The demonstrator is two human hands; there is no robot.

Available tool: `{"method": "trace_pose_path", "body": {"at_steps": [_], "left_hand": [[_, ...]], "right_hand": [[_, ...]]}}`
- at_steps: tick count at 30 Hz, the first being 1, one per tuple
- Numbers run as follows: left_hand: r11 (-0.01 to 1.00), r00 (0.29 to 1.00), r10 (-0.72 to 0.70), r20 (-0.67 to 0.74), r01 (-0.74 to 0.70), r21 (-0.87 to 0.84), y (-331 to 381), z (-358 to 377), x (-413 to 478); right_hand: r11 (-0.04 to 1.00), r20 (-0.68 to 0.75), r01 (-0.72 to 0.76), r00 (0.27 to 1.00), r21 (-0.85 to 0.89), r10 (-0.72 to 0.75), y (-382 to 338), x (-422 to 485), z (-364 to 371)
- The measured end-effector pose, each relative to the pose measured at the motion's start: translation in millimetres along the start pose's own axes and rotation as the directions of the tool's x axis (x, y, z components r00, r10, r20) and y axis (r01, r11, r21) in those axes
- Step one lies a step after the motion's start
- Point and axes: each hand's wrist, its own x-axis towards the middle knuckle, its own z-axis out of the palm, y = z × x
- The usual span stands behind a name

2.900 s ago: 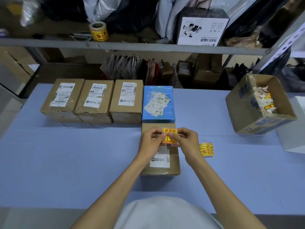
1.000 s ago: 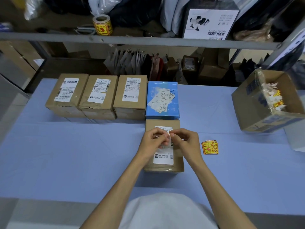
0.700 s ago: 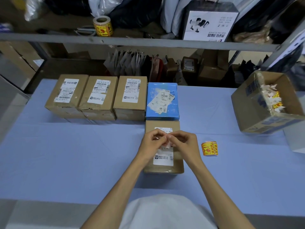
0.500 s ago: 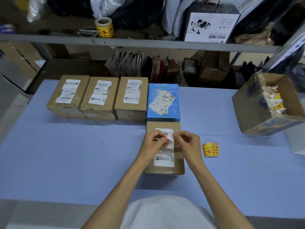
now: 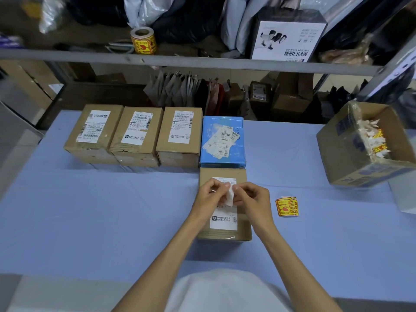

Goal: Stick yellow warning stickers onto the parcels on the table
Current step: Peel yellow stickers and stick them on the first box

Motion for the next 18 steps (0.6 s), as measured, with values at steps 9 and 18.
{"method": "trace_pose_path", "body": {"at_steps": [9,18], "left_hand": [[0.996,0.999,0.034,0.01,-0.035,0.086,5.3,1.2,2.2],[0.996,0.982,-0.074,-0.173,0.066,-0.055,7.1,-14.8,6.2]], "right_hand": [[1.0,0.03,-0.004,1.0,0.015,0.003,-4.5,-2.1,2.9],[0.984,-0.327,-0.08,0.936,0.16,0.129,0.6,10.5,-11.7]]}}
